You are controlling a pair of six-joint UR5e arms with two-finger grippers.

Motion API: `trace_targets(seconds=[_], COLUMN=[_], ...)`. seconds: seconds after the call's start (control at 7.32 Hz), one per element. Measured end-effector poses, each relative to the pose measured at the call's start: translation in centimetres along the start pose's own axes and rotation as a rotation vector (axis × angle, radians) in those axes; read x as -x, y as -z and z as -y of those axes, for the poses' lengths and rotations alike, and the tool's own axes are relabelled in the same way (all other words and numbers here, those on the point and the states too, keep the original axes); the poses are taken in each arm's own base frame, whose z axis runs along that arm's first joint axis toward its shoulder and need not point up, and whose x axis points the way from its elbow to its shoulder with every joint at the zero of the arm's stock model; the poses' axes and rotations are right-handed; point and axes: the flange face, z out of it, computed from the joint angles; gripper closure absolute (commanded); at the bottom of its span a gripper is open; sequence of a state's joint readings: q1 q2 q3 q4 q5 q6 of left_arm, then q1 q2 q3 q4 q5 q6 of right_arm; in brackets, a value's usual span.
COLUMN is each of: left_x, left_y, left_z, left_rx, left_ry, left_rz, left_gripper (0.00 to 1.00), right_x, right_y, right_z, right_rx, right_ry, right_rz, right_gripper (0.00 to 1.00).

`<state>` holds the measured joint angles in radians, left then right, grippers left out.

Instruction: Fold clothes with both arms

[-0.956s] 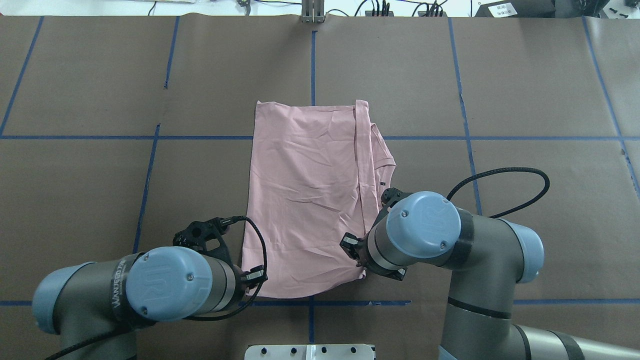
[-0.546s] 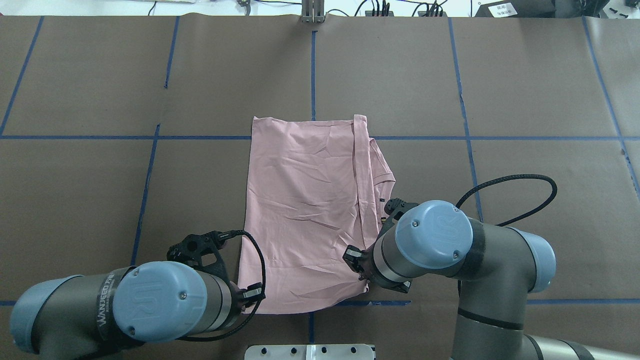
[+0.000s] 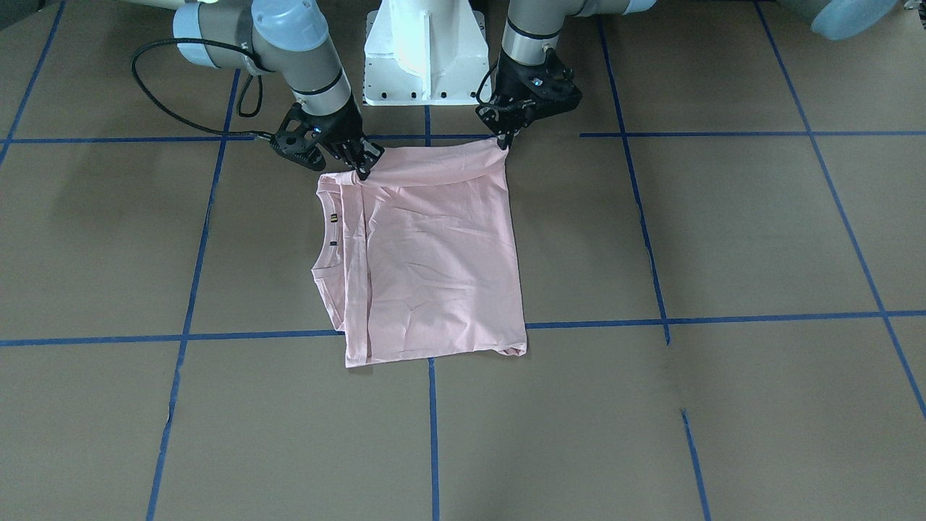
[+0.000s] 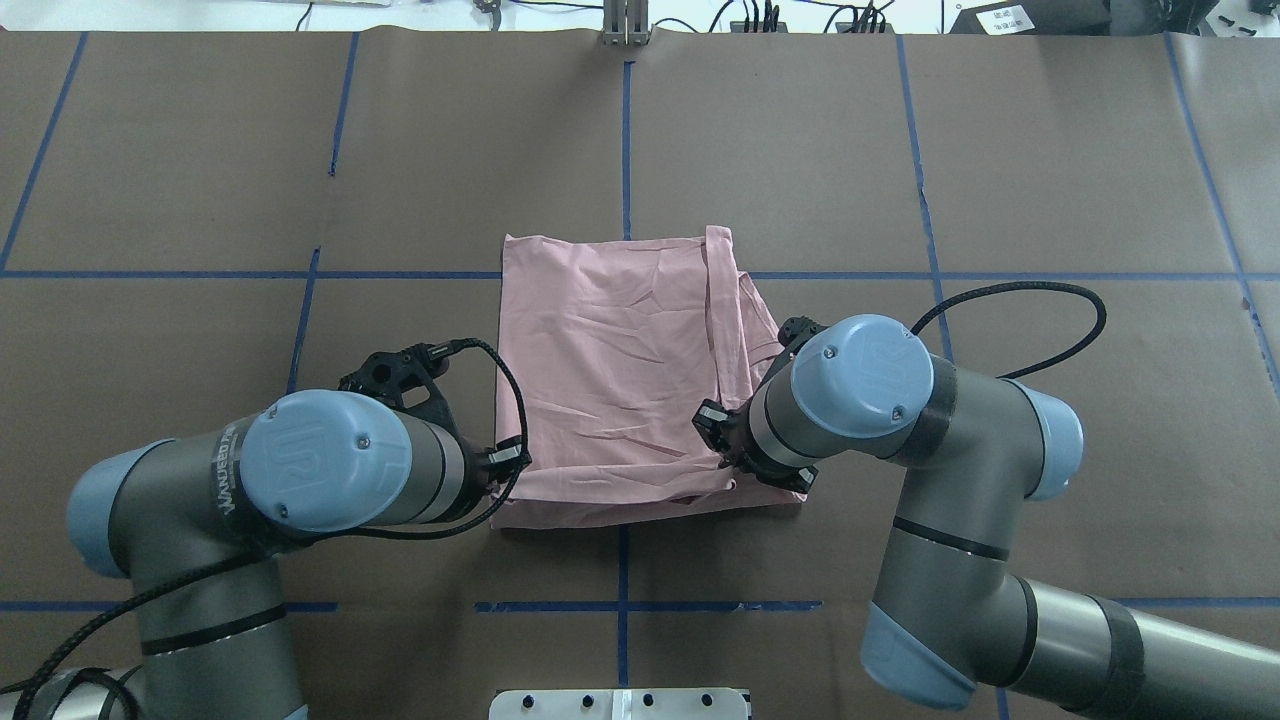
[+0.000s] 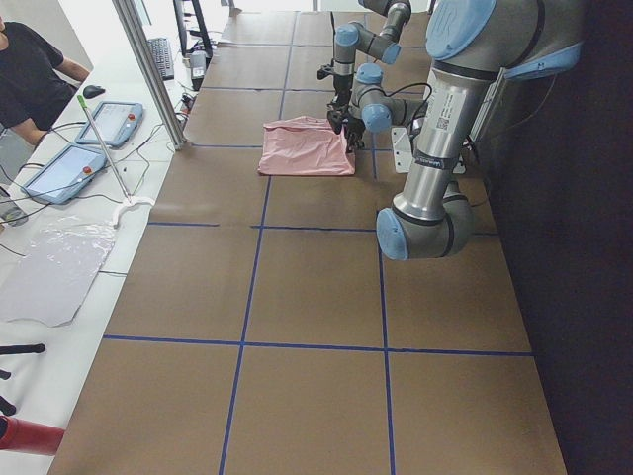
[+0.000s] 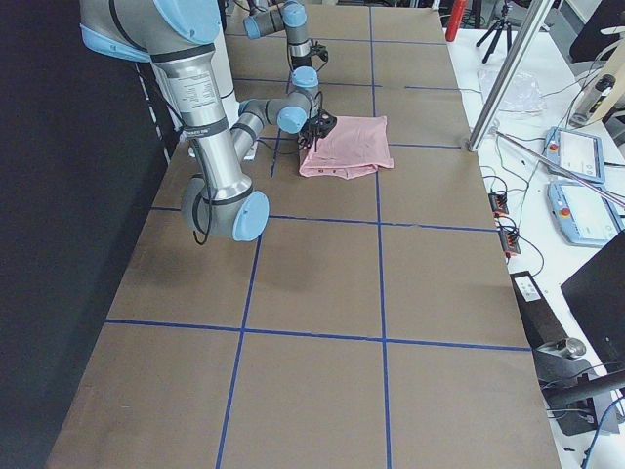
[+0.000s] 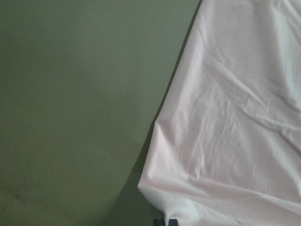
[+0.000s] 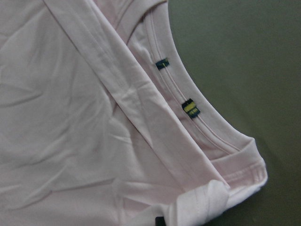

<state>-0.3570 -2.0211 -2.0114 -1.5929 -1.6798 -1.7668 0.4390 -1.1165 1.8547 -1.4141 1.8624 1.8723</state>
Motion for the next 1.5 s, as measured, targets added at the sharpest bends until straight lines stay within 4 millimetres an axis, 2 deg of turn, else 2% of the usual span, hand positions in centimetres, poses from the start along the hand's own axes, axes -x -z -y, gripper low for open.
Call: trace_targets(seconds=[0.27, 0.41, 0.55, 0.68, 0.82, 0.96, 1.09, 1.23, 1.37, 1.5], left_x=[-0.9, -1.9, -3.4, -4.7, -5.3, -5.5, -5.3, -5.3, -5.3, -5.2], left_y=[-0.8, -1.2, -2.5, -4.8, -7.3, -8.9, -9.2, -9.2, -8.7, -7.3], left_z=[3.0, 5.7, 9.7, 14.1, 18.0, 21.1, 23.3, 24.2, 24.8, 25.9], left_rx=[-0.033, -0.069, -0.117, -0.162, -0.194, -0.221, -0.24, -0.247, -0.241, -0.216], left_ry=[0.036, 0.062, 0.095, 0.127, 0.133, 0.11, 0.098, 0.093, 0.082, 0.055], left_rz=[-0.045, -0.05, -0.049, -0.054, -0.062, -0.074, -0.083, -0.089, -0.095, -0.102], left_gripper=[1.0, 1.0, 0.82, 0.01, 0.0, 0.0, 0.0, 0.0, 0.0, 0.0], right_x=[2.1, 4.1, 7.1, 10.7, 13.1, 14.3, 14.5, 14.4, 14.1, 13.5], right_y=[-0.2, -0.4, -1.0, -2.0, -3.3, -4.2, -4.4, -3.9, -2.7, -0.8], right_z=[3.1, 5.2, 8.2, 12.2, 16.2, 19.8, 22.5, 24.6, 26.7, 29.4], right_rx=[-0.03, -0.056, -0.091, -0.13, -0.161, -0.186, -0.208, -0.222, -0.225, -0.218], right_ry=[-0.026, -0.047, -0.078, -0.113, -0.138, -0.144, -0.141, -0.14, -0.113, -0.064], right_rz=[0.04, 0.045, 0.041, 0.041, 0.054, 0.07, 0.079, 0.083, 0.081, 0.07], right_gripper=[1.0, 1.0, 0.74, 0.01, 0.0, 0.0, 0.0, 0.0, 0.0, 0.0])
